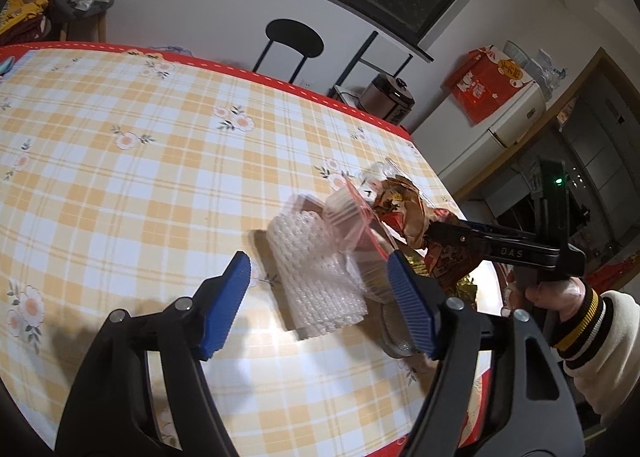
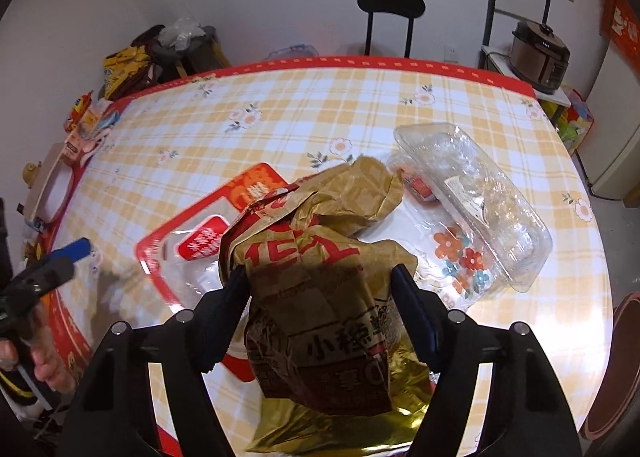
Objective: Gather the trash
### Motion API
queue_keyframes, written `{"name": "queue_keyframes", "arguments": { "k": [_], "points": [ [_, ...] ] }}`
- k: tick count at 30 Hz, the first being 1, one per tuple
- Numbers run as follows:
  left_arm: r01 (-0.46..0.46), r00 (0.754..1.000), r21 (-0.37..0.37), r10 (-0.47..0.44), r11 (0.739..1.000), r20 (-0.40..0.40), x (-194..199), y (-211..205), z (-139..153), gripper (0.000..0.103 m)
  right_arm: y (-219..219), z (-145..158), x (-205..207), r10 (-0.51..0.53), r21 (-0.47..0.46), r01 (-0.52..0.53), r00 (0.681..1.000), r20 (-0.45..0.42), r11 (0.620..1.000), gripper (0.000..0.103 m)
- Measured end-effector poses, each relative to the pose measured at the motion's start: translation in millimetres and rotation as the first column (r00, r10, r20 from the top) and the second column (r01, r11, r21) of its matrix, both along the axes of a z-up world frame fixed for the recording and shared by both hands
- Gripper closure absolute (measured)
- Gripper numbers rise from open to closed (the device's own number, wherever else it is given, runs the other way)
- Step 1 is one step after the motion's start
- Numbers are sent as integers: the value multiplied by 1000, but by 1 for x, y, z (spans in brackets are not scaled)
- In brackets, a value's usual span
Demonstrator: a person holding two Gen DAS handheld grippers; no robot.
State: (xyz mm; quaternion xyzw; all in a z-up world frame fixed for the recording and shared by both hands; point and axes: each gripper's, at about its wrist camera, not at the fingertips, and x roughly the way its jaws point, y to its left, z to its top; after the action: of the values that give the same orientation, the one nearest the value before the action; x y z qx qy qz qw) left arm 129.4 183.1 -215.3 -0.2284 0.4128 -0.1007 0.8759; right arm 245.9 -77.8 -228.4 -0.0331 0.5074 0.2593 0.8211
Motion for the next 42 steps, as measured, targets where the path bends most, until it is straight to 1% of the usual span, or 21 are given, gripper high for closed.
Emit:
{"name": "queue_keyframes", "arguments": {
  "k": [3,9,12,16,20,22,26,29,32,33,36,42],
  "points": [
    [20,1000,-13,-20,1000,-11,11,-10,-4,39,0,8,-5,-1,16,1,1000,24,1000,32],
    [60,998,-35,-61,998,-18,32,-33,-9,40,-10,29,-15,-38,72,33,997,68,997,32],
    [62,997,-21,-63,998,-36,42,-45,-13,40,-16,38,-21,-59,92,50,994,92,994,32],
    [51,996,24,-49,998,-77,57,-58,-23,41,-26,50,-31,-86,109,71,987,138,992,32],
    [38,990,70,-29,997,-136,71,-65,-36,47,-39,55,-38,-122,127,103,981,151,987,32],
    [32,987,74,-20,997,-161,76,-67,-43,56,-47,55,-41,-141,130,122,978,153,984,32],
    [29,983,65,-16,997,-183,81,-69,-49,58,-61,55,-45,-177,137,157,973,148,978,32],
    [35,981,78,-19,996,-195,83,-73,-52,60,-70,57,-50,-197,139,177,969,149,974,32],
    [23,982,81,-8,996,-188,84,-73,-52,63,-77,60,-55,-207,136,187,965,158,973,32],
    [20,983,79,-5,997,-181,82,-73,-50,66,-80,61,-56,-212,138,191,964,160,972,32],
    [7,989,63,2,998,-146,78,-70,-42,67,-87,66,-58,-227,150,202,959,169,968,32],
    [-53,994,44,57,998,-95,62,-57,-17,67,-89,75,-60,-224,171,193,957,185,966,32]
  ]
}}
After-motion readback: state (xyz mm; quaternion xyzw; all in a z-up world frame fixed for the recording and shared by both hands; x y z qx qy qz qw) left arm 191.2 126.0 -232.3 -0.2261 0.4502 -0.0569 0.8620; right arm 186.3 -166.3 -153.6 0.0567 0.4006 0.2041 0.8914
